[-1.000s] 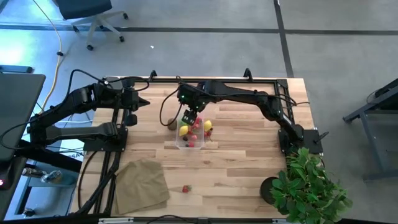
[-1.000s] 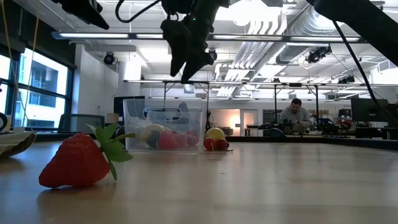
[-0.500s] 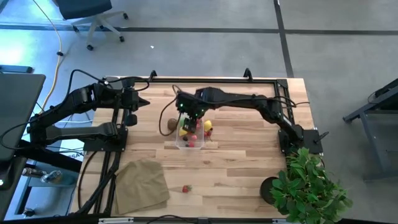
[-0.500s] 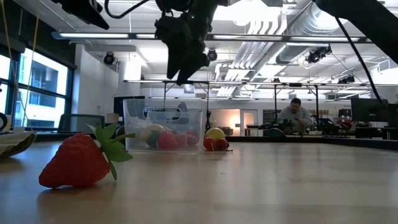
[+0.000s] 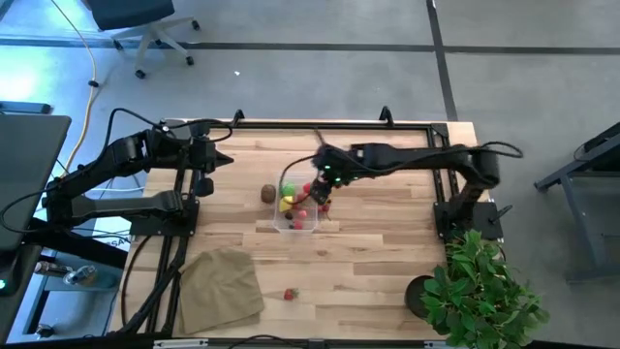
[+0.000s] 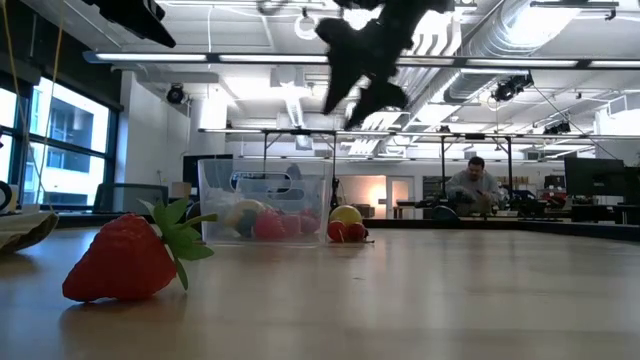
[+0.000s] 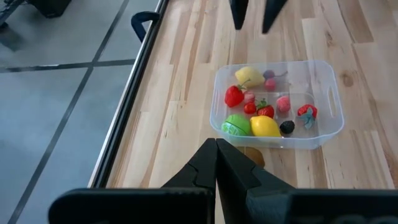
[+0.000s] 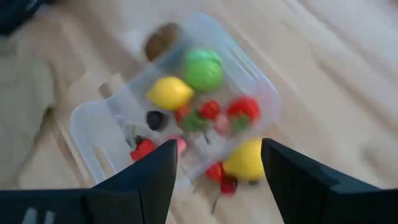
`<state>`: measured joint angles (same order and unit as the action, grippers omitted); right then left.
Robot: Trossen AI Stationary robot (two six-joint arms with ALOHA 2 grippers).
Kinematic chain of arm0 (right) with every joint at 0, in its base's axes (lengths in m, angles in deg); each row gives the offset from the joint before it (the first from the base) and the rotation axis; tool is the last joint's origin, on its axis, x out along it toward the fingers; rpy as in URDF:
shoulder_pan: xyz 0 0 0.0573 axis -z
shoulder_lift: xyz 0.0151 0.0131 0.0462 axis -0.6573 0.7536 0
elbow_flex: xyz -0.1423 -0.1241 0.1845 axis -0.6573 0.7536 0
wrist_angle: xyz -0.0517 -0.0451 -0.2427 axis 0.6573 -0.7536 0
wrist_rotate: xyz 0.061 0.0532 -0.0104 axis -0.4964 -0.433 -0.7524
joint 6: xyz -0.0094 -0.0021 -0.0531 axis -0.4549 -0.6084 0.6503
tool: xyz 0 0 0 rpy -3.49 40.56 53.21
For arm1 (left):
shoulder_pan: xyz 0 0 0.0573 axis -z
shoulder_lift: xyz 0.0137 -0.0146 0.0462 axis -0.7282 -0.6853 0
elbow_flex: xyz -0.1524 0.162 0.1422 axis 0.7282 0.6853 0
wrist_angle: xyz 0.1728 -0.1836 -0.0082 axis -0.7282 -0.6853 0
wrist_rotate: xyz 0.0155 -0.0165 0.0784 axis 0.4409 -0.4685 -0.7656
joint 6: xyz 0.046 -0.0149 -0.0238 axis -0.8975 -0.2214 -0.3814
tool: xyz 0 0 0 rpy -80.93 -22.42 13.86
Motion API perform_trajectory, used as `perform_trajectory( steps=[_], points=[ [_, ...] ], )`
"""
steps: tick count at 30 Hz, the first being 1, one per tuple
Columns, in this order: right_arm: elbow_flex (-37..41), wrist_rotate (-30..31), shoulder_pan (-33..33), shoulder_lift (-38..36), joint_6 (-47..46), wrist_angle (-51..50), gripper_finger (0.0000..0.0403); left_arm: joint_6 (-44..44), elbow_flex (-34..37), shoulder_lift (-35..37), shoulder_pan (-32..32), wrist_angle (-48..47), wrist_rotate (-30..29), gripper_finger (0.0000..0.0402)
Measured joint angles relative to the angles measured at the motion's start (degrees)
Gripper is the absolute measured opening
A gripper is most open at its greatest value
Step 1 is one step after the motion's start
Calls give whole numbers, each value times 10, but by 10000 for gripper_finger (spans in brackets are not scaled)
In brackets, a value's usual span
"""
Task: Pick and placing Produce into tupperware
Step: Put the lemon into the transparent bin
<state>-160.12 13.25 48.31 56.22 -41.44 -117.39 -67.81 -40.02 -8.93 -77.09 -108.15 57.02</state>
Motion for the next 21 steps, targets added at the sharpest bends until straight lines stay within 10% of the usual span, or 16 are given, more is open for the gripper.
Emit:
perform_trajectory(
  steps=[7, 21],
  points=[
    [108, -57, 52, -47, -258, 21, 224, 0, 0, 0, 0, 0, 0, 1],
    [147, -193, 111, 23, -313, 94, 224, 0, 0, 0, 0, 0, 0, 1]
  ],
)
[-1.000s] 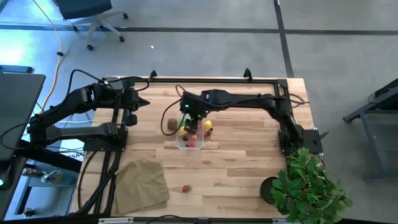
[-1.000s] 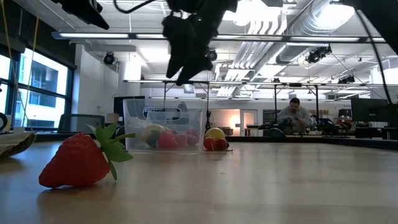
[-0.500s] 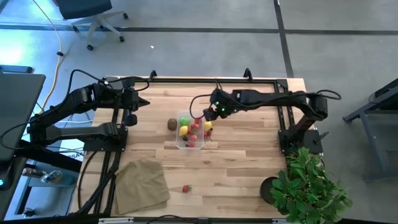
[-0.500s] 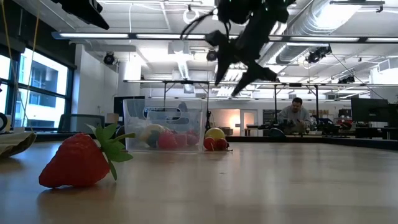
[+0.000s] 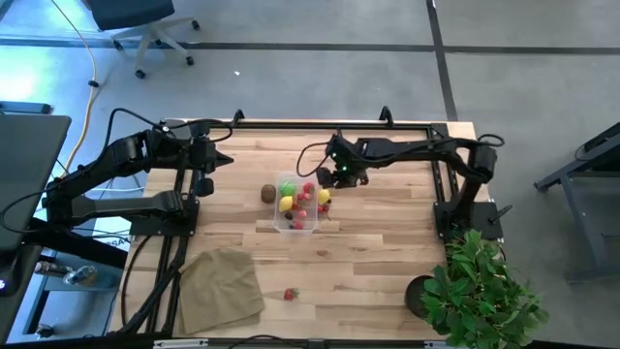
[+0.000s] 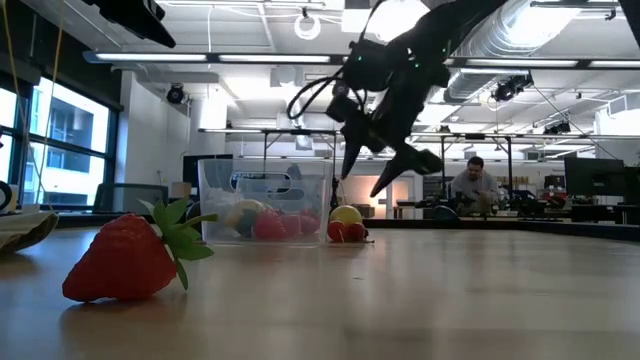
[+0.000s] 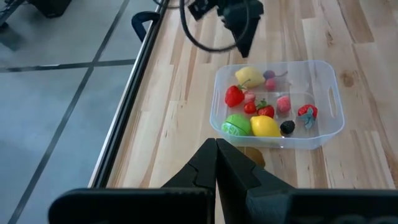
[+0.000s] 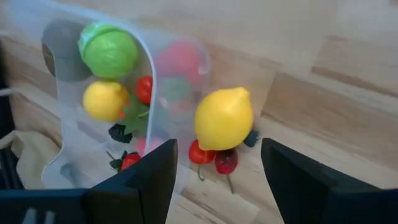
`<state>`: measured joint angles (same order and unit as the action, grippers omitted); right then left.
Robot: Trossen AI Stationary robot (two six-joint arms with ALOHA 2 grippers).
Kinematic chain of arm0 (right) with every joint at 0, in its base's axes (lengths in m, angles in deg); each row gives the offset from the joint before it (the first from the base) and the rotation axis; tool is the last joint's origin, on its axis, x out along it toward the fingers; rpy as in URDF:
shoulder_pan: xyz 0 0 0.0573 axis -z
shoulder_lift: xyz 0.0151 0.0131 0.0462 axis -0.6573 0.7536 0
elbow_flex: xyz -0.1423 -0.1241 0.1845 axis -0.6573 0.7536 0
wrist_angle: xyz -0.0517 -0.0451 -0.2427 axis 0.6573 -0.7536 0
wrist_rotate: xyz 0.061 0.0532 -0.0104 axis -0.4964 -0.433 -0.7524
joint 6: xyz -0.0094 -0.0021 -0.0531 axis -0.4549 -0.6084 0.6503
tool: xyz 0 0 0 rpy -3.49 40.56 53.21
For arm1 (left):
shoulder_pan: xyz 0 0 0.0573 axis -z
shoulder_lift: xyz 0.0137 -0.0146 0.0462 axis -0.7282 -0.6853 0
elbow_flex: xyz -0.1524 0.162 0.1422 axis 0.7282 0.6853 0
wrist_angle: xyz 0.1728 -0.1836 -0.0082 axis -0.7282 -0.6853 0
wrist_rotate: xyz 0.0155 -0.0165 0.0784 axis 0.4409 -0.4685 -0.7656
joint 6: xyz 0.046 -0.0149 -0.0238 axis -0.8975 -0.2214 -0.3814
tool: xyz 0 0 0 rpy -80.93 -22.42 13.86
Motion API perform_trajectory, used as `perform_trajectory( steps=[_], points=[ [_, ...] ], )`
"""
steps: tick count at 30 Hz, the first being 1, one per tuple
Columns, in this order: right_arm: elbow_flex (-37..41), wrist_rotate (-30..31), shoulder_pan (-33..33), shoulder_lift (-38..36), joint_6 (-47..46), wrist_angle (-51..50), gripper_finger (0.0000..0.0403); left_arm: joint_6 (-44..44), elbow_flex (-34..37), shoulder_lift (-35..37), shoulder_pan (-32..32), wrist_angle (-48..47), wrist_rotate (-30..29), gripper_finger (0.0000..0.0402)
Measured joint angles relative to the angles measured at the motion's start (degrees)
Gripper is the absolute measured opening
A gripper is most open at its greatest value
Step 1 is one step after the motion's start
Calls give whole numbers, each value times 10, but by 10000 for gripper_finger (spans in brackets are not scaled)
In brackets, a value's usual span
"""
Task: Pick and placing Produce into tupperware
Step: Put the lemon into the transparent bin
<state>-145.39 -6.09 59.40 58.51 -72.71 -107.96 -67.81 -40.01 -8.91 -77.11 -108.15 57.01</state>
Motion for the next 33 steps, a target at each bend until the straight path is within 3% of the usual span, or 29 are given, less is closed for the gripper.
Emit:
perform_trajectory(
  steps=[25, 33],
  points=[
    [0, -47, -7, 78, -3, 67, 224, 0, 0, 0, 0, 0, 0, 1],
    [0, -45, -12, 78, 7, 30, 224, 0, 0, 0, 0, 0, 0, 1]
  ],
)
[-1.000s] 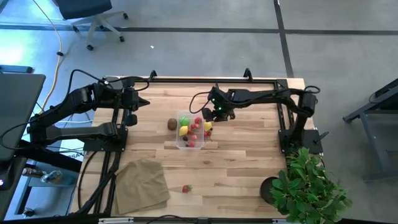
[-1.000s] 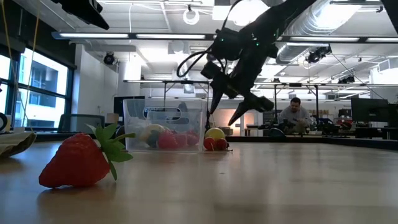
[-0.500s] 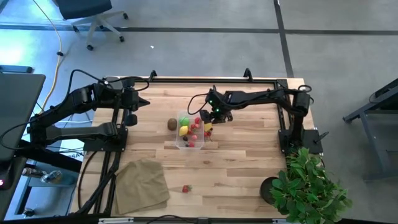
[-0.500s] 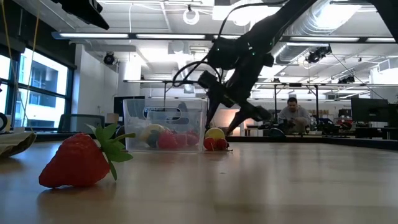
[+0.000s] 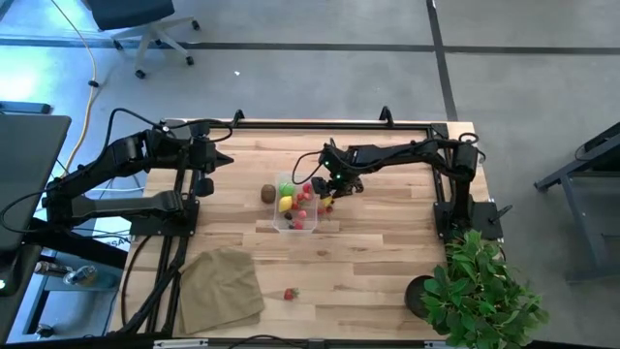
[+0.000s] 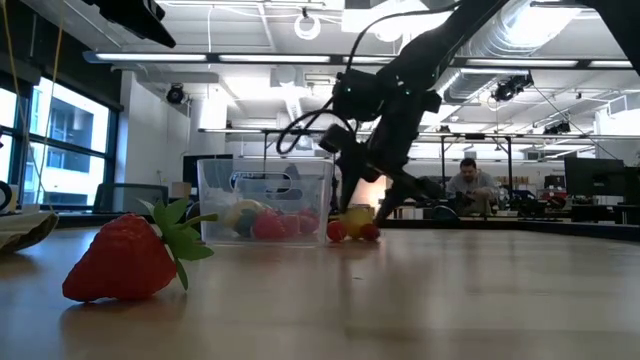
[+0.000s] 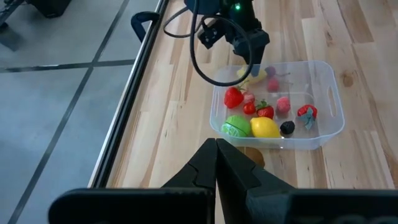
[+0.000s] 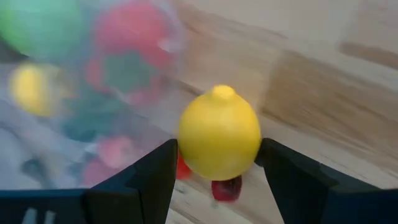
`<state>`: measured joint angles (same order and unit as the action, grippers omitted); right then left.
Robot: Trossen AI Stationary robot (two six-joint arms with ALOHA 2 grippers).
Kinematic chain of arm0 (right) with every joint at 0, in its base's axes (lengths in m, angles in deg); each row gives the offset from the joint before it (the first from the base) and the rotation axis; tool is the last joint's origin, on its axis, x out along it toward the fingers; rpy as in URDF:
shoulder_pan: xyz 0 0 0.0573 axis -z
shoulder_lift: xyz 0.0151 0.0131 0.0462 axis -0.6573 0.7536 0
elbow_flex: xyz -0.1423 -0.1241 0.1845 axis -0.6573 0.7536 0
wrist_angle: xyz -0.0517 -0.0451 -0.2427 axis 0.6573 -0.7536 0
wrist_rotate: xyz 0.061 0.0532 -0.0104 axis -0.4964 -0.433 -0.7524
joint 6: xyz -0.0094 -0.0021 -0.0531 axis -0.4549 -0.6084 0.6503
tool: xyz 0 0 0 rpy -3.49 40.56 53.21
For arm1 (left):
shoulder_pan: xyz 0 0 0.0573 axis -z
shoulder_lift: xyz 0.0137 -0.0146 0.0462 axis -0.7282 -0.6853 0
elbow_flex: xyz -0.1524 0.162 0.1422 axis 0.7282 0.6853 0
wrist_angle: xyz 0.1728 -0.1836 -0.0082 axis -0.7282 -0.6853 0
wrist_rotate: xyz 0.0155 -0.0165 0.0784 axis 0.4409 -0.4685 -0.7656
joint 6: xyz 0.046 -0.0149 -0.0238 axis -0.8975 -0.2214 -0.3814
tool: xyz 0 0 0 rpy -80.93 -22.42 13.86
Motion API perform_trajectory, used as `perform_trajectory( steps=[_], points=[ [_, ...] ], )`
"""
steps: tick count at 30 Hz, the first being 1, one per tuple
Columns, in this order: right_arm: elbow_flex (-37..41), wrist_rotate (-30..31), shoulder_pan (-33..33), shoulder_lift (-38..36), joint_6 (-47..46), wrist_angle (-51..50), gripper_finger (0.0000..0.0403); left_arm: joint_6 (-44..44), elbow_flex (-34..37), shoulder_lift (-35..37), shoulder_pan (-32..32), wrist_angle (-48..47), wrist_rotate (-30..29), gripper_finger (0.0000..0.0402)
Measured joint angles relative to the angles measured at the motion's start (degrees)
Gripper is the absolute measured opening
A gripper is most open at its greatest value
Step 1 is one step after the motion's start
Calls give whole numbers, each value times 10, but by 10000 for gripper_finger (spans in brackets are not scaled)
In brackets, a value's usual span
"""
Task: Pick and placing Produce into tupperware
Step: Put the lemon into the transparent bin
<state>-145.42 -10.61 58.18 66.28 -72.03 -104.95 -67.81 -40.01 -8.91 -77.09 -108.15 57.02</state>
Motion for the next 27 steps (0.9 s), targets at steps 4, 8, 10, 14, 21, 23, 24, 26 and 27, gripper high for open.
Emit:
perform_trajectory(
  steps=[4, 8, 10, 14, 21, 23, 24, 26, 27],
  points=[
    [0, 0, -4, 0, 17, -56, 224, 0, 0, 0, 0, 0, 0, 1],
    [0, 0, -4, 0, 33, -100, 224, 0, 0, 0, 0, 0, 0, 1],
    [0, 3, -4, 0, 41, -100, 224, 0, 0, 0, 0, 0, 0, 1],
    [0, 5, -4, 0, 58, -93, 224, 0, 0, 0, 0, 0, 0, 1],
    [0, 5, 5, 0, 86, -94, 224, 0, 0, 0, 0, 0, 0, 1],
    [0, 5, 10, 0, 92, -88, 224, 0, 0, 0, 0, 0, 0, 1],
    [0, 5, 12, 0, 97, -84, 224, 0, 0, 0, 0, 0, 0, 1],
    [0, 7, 15, 0, 101, -79, 224, 0, 0, 0, 0, 0, 0, 1],
    [0, 7, 15, 0, 100, -79, 225, 0, 0, 0, 0, 0, 0, 1]
  ],
)
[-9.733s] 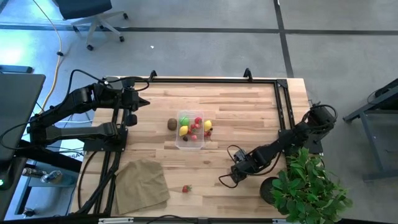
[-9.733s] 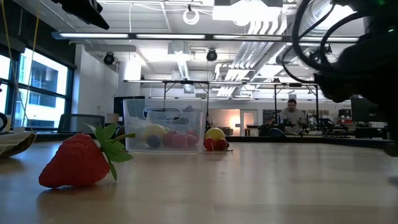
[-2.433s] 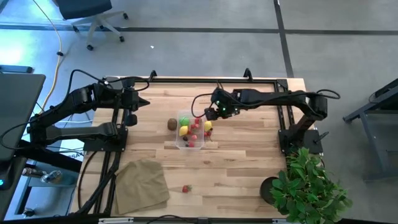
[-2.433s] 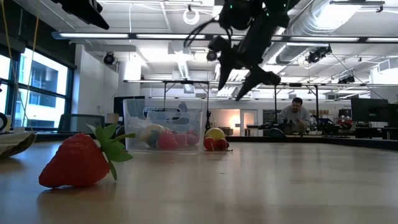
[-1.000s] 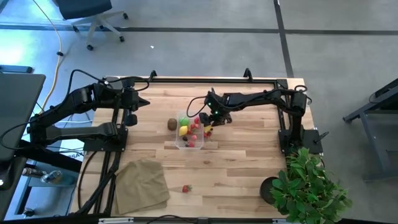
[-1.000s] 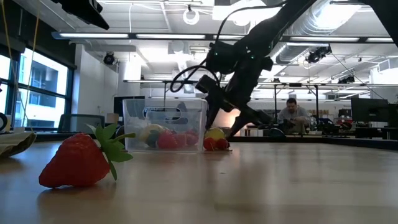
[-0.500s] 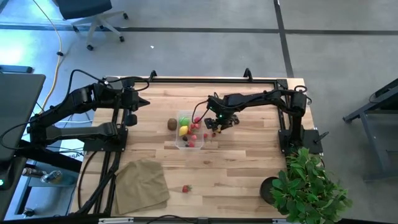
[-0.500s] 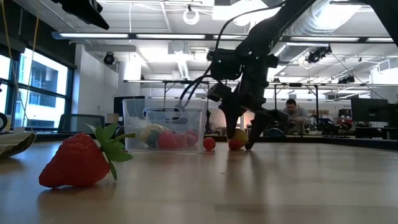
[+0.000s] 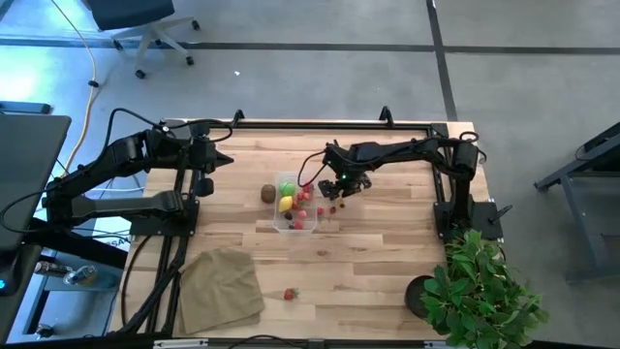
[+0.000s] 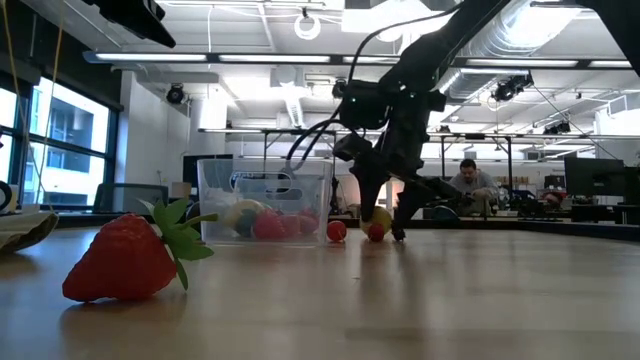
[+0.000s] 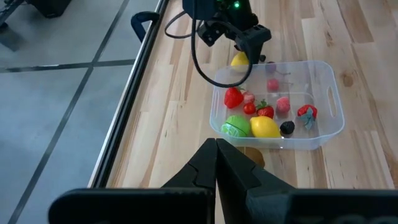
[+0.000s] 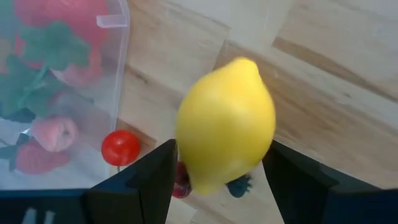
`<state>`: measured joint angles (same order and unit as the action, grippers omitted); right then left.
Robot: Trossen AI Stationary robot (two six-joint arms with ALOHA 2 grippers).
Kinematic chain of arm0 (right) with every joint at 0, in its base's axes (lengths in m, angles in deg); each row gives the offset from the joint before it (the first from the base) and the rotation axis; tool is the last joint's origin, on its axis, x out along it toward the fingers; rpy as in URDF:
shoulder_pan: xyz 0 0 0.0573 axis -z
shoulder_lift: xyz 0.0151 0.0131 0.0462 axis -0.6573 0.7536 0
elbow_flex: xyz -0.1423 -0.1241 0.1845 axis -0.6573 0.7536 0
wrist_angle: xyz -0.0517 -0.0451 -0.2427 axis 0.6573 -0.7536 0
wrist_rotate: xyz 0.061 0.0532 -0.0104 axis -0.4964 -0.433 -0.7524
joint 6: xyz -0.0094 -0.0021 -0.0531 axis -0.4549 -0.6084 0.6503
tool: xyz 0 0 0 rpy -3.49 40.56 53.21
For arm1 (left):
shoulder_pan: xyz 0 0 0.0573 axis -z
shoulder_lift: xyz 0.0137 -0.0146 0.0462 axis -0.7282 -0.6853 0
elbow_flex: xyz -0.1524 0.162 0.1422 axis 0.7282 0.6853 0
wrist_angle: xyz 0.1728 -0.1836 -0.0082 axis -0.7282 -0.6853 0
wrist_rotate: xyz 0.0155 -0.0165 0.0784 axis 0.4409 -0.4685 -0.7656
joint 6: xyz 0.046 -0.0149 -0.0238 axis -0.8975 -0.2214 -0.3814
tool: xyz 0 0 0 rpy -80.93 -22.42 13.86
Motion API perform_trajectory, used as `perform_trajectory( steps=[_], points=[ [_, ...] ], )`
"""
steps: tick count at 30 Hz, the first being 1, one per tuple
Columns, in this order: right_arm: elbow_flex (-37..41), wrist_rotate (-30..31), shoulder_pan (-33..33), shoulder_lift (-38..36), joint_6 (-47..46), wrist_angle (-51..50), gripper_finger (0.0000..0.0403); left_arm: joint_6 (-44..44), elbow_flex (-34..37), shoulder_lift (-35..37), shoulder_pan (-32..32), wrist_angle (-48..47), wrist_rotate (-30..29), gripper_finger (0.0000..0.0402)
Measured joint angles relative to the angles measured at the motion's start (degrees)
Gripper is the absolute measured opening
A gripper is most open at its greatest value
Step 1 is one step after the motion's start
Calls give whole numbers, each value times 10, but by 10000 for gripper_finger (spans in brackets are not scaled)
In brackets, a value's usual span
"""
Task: Pick and placing Produce into tupperware
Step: Put the lemon into the transparent bin
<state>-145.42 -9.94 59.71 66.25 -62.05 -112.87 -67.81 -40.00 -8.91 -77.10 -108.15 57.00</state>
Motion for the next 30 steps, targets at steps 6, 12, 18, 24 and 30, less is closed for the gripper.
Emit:
perform_trajectory(
  steps=[6, 12, 18, 24, 30],
  points=[
    [0, 10, 1, 0, 2, 15, 225, 0, 0, 0, 0, 0, 0, 1],
    [0, 13, 3, 0, 18, 26, 226, 0, 0, 0, 0, 0, 0, 1],
    [0, 24, 5, 0, 33, 29, 243, 0, 0, 0, 0, 0, 0, 1],
    [0, 43, 5, 0, 37, 29, 290, 0, 0, 0, 0, 0, 0, 1],
    [-1, 77, -6, 2, -8, 12, 293, 0, 0, 0, 0, 0, 0, 1]
  ],
)
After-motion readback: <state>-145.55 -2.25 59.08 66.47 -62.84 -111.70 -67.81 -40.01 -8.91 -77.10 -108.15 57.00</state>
